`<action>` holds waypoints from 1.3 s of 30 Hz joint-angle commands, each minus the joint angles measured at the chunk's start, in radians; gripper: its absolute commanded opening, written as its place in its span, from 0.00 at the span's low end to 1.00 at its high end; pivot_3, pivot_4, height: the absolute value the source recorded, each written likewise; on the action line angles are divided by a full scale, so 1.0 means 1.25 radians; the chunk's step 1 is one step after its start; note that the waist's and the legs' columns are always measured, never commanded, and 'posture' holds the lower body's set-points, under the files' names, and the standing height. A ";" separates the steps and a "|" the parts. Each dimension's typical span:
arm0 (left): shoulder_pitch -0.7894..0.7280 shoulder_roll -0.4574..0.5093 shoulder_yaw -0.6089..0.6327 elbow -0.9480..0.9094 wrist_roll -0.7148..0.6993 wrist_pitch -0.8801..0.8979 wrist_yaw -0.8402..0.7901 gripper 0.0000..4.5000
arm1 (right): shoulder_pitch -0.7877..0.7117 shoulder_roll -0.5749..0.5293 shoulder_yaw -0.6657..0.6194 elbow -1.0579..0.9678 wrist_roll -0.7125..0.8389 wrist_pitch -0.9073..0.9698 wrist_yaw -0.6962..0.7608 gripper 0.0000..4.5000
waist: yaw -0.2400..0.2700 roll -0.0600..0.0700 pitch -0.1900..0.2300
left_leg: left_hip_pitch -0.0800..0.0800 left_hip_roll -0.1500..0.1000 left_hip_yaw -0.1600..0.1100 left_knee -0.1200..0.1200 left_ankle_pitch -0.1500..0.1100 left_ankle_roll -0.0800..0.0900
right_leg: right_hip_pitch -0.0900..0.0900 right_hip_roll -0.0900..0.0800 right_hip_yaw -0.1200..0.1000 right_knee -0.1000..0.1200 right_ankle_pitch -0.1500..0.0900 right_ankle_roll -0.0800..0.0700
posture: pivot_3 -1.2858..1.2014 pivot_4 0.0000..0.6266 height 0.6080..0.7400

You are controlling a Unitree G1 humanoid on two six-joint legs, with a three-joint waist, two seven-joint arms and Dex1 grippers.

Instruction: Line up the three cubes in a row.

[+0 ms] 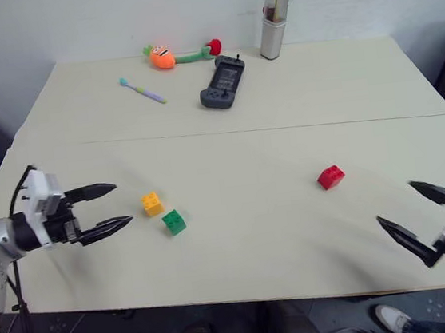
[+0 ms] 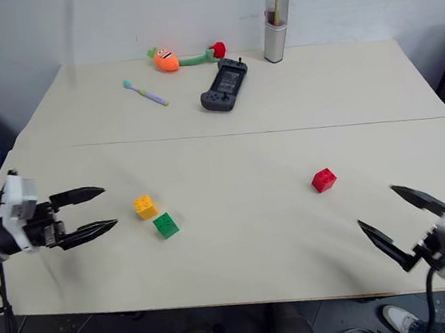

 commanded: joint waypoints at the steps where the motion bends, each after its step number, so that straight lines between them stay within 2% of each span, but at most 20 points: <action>1: -0.050 -0.042 -0.063 -0.029 0.023 -0.024 -0.011 0.99 | 0.036 0.087 -0.029 -0.064 -0.033 -0.036 -0.108 1.00 | -0.001 0.000 0.000 | 0.000 0.000 0.000 0.000 0.000 0.000 | 0.000 0.000 0.000 0.000 0.000 0.000 | 0.52 0.24 1.00; 6: -0.107 -0.074 -0.138 -0.032 0.099 -0.147 -0.068 0.99 | 0.117 0.202 -0.009 -0.060 -0.122 -0.101 -0.172 1.00 | -0.013 0.000 0.000 | 0.002 0.000 0.002 0.000 0.000 0.000 | 0.000 0.001 0.003 0.002 0.000 0.000 | 0.52 0.24 1.00; 10: -0.163 -0.111 -0.169 0.031 0.117 -0.170 -0.080 0.99 | 0.089 0.207 0.032 -0.057 -0.153 -0.080 -0.212 1.00 | -0.025 0.000 0.000 | 0.002 0.000 0.003 -0.004 0.002 -0.002 | 0.000 0.001 0.004 0.001 0.000 0.000 | 0.52 0.24 1.00; 12: -0.177 -0.134 -0.174 0.044 0.122 -0.177 -0.074 0.99 | 0.041 0.166 0.057 -0.065 -0.187 -0.053 -0.225 1.00 | -0.030 0.000 0.000 | 0.002 -0.001 0.004 -0.004 0.002 -0.001 | 0.000 0.001 0.006 0.002 0.000 0.000 | 0.52 0.24 1.00; 16: -0.174 -0.163 -0.196 0.038 0.135 -0.185 -0.073 0.99 | -0.127 0.053 0.118 -0.076 -0.134 0.130 -0.244 1.00 | -0.035 0.000 0.000 | 0.003 -0.001 0.006 -0.003 0.003 -0.001 | -0.001 0.001 0.007 0.003 0.000 0.000 | 0.52 0.24 1.00; 17: -0.172 -0.170 -0.204 0.032 0.140 -0.183 -0.070 0.99 | -0.206 0.031 0.138 -0.050 -0.121 0.174 -0.254 1.00 | -0.034 -0.001 0.000 | 0.003 -0.001 0.005 -0.003 0.003 -0.002 | -0.001 0.002 0.007 0.004 0.000 0.000 | 0.52 0.24 1.00; 19: -0.172 -0.180 -0.212 0.020 0.141 -0.178 -0.068 0.99 | -0.338 0.012 0.158 -0.006 -0.069 0.263 -0.285 1.00 | -0.034 -0.001 0.000 | 0.003 -0.001 0.004 -0.002 0.004 -0.003 | -0.003 0.003 0.007 0.004 0.000 0.000 | 0.52 0.24 1.00; 24: -0.199 -0.184 -0.202 0.030 0.138 -0.176 -0.065 0.99 | -0.504 -0.043 0.231 0.110 -0.098 0.377 -0.283 1.00 | -0.019 -0.001 0.000 | 0.002 -0.001 0.002 -0.001 0.004 -0.003 | -0.002 0.003 0.005 0.004 0.000 0.000 | 0.52 0.24 1.00; 29: -0.210 -0.185 -0.199 0.039 0.140 -0.177 -0.061 0.99 | -0.597 -0.053 0.299 0.165 -0.111 0.443 -0.273 1.00 | -0.020 -0.001 0.000 | -0.001 -0.001 0.001 0.001 0.004 0.000 | -0.003 0.001 0.004 0.003 0.000 0.001 | 0.52 0.24 1.00; 35: -0.203 -0.190 -0.202 0.020 0.139 -0.168 -0.043 0.99 | -0.620 -0.026 0.353 0.196 -0.149 0.480 -0.302 1.00 | -0.022 -0.001 0.000 | -0.002 -0.001 0.002 0.002 0.004 0.000 | -0.003 0.001 0.004 0.003 0.000 0.001 | 0.52 0.24 1.00; 38: -0.200 -0.187 -0.200 0.009 0.132 -0.157 -0.041 1.00 | -0.615 -0.031 0.365 0.193 -0.144 0.502 -0.287 0.88 | -0.022 -0.001 0.000 | -0.002 -0.001 0.002 0.002 0.004 0.000 | -0.003 0.001 0.004 0.003 0.000 0.001 | 0.52 0.24 1.00; 39: -0.201 -0.187 -0.199 0.010 0.132 -0.155 -0.041 1.00 | -0.614 -0.029 0.363 0.191 -0.141 0.509 -0.289 0.80 | -0.022 -0.001 0.000 | -0.002 -0.001 0.002 0.002 0.004 0.000 | -0.003 0.001 0.004 0.003 0.000 0.001 | 0.52 0.24 1.00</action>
